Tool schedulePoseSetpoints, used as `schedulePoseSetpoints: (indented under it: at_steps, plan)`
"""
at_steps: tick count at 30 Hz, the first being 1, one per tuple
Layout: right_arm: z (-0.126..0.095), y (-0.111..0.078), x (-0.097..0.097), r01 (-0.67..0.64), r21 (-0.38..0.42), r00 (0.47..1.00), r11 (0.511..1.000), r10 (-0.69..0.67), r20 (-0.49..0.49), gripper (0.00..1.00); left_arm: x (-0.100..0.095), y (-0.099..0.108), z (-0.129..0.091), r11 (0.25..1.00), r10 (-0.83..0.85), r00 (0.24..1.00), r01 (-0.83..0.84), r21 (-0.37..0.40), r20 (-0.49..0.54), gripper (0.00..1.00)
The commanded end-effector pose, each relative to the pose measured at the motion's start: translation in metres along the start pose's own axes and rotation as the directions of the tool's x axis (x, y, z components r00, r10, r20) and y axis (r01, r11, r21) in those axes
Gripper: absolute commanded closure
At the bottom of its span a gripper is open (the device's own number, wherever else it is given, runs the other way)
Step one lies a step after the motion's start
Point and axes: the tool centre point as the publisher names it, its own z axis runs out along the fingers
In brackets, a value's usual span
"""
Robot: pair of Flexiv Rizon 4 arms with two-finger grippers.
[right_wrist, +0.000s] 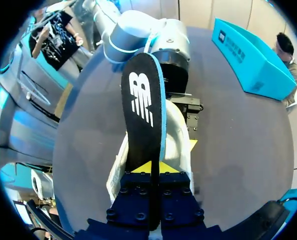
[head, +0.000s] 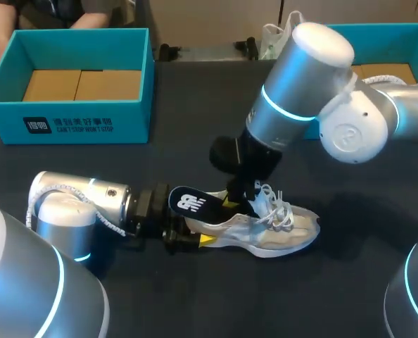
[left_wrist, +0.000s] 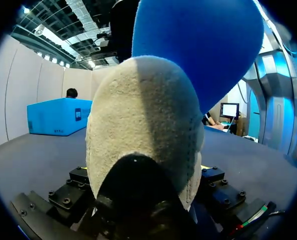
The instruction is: Take the shoe out of the shoebox, open the shoe tongue, remove and reinsert the insole, then place the shoe into the shoebox
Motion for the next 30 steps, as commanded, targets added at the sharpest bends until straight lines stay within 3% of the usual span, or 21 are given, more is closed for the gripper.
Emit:
schedulePoseSetpoints:
  at_steps: [1, 14, 15, 16, 17, 21, 29, 30]
  plan:
    - [0.005, 0.004, -0.008, 0.006, -0.007, 0.999, 1.000, -0.006, -0.037, 1.00, 0.000, 0.003, 0.002, 1.000, 0.000, 1.000, 0.000, -0.003, 0.000, 1.00]
    - [0.003, 0.012, -0.007, 0.016, -0.017, 0.994, 1.000, -0.018, -0.108, 1.00, 0.000, 0.003, 0.002, 1.000, 0.000, 1.000, 0.000, -0.003, 0.000, 1.00]
    - [0.002, 0.012, -0.007, 0.013, -0.012, 0.994, 1.000, -0.014, -0.108, 0.78, 0.000, 0.003, 0.002, 1.000, 0.000, 1.000, 0.000, -0.003, 0.000, 1.00]
    - [0.001, 0.011, -0.008, 0.012, -0.013, 0.994, 1.000, -0.013, -0.108, 0.65, 0.000, 0.003, 0.002, 1.000, 0.000, 1.000, 0.000, -0.003, 0.000, 1.00]
    - [0.000, 0.011, -0.008, 0.007, -0.013, 0.994, 1.000, -0.008, -0.109, 0.61, 0.000, 0.003, 0.002, 1.000, 0.000, 1.000, 0.000, -0.003, 0.000, 1.00]
    - [-0.005, 0.012, -0.011, 0.001, -0.009, 0.993, 1.000, -0.002, -0.117, 0.51, 0.000, 0.003, 0.002, 1.000, 0.000, 1.000, 0.000, -0.003, 0.000, 1.00]
    - [-0.014, 0.020, -0.014, 0.017, 0.005, 0.988, 1.000, -0.016, -0.156, 0.51, 0.000, 0.003, 0.002, 1.000, 0.000, 1.000, 0.000, -0.003, 0.000, 1.00]
    - [-0.015, 0.021, -0.014, 0.023, -0.008, 0.985, 1.000, -0.024, -0.172, 0.43, 0.000, 0.003, 0.002, 1.000, 0.000, 1.000, 0.000, -0.003, 0.000, 1.00]
